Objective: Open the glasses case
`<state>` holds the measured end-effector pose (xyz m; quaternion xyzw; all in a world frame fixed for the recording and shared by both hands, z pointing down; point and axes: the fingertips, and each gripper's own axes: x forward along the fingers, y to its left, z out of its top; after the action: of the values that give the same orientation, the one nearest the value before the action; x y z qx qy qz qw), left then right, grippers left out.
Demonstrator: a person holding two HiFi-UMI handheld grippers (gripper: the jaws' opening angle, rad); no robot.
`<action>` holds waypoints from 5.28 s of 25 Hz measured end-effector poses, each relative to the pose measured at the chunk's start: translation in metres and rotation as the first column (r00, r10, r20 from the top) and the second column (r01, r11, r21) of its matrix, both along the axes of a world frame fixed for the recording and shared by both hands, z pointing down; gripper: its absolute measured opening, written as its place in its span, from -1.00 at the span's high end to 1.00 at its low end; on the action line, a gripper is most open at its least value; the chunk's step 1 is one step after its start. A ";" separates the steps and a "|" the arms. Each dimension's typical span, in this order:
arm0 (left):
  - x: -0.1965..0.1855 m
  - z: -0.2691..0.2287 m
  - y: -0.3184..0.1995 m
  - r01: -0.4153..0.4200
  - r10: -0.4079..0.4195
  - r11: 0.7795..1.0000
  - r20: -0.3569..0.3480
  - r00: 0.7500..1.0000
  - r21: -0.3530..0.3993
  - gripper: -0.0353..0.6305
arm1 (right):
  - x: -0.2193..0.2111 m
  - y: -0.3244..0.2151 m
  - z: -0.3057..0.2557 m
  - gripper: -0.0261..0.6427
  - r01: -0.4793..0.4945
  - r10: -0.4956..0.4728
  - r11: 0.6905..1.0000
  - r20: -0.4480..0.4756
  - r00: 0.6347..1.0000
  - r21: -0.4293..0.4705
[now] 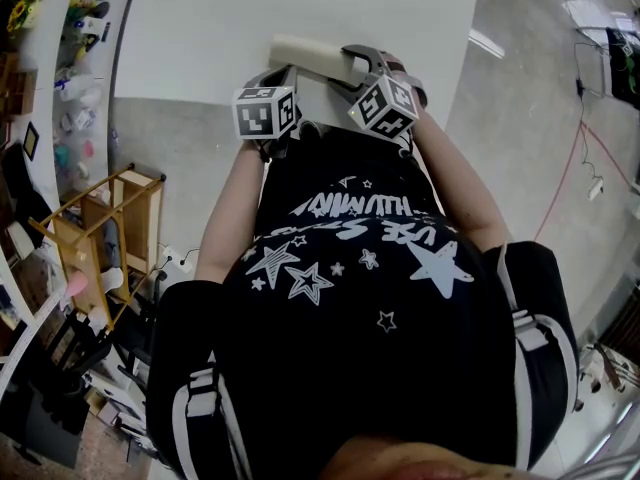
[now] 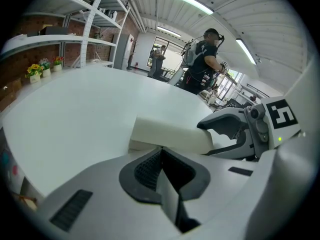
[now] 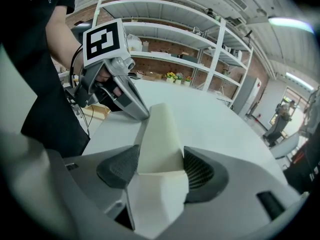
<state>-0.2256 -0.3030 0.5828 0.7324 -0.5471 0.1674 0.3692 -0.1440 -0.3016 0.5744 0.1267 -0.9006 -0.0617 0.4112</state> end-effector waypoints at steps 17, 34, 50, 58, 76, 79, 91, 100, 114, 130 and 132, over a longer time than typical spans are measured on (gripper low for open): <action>-0.004 -0.001 0.000 0.015 -0.014 1.000 0.014 1.000 -0.002 0.86 | -0.001 -0.007 -0.013 0.07 -0.046 0.079 0.970 0.133 0.988 -0.238; -0.003 0.001 0.001 0.006 -0.007 1.000 -0.010 1.000 -0.008 0.86 | 0.027 -0.068 -0.040 0.08 -0.326 0.366 0.924 0.226 0.903 -0.199; -0.007 -0.035 0.010 0.010 -0.005 0.999 -0.113 0.994 0.044 0.86 | 0.029 -0.046 -0.059 0.08 -0.403 0.447 0.893 0.288 0.847 -0.203; 0.011 -0.065 0.024 -0.010 0.026 0.992 -0.125 0.992 0.127 0.86 | 0.041 -0.017 -0.072 0.21 -0.388 0.419 0.908 0.318 0.850 -0.158; 0.098 -0.109 0.118 0.245 -0.235 0.948 -0.071 0.969 0.205 0.86 | 0.129 0.043 -0.091 0.56 -0.174 0.245 0.965 0.445 0.862 -0.195; 0.119 -0.118 0.138 0.275 -0.267 0.933 -0.068 0.961 0.232 0.86 | 0.150 0.056 -0.093 0.62 -0.157 0.233 0.968 0.461 0.856 -0.198; 0.216 -0.127 0.210 0.336 -0.324 0.902 -0.088 0.942 0.270 0.86 | 0.247 0.123 -0.098 0.83 -0.094 0.185 0.974 0.492 0.851 -0.205; 0.252 -0.144 0.251 0.341 -0.338 0.894 -0.063 0.939 0.291 0.86 | 0.281 0.148 -0.087 0.83 -0.080 0.210 0.961 0.513 0.832 -0.265; 0.238 -0.159 0.300 0.354 -0.336 0.866 -0.113 0.935 0.354 0.86 | 0.260 0.203 -0.104 0.88 -0.072 0.154 0.981 0.500 0.852 -0.179; 0.241 -0.166 0.415 0.322 -0.277 0.871 -0.170 0.946 0.372 0.86 | 0.266 0.329 -0.111 0.88 -0.123 0.181 0.980 0.455 0.872 -0.154; 0.244 -0.164 0.429 0.319 -0.272 0.874 -0.175 0.946 0.367 0.86 | 0.270 0.343 -0.111 0.89 -0.135 0.191 0.979 0.452 0.871 -0.154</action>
<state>0.0181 0.1262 0.4191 0.7073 -0.6523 -0.0470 0.2684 0.1264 0.0416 0.4636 0.1890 -0.9607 0.0586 0.1945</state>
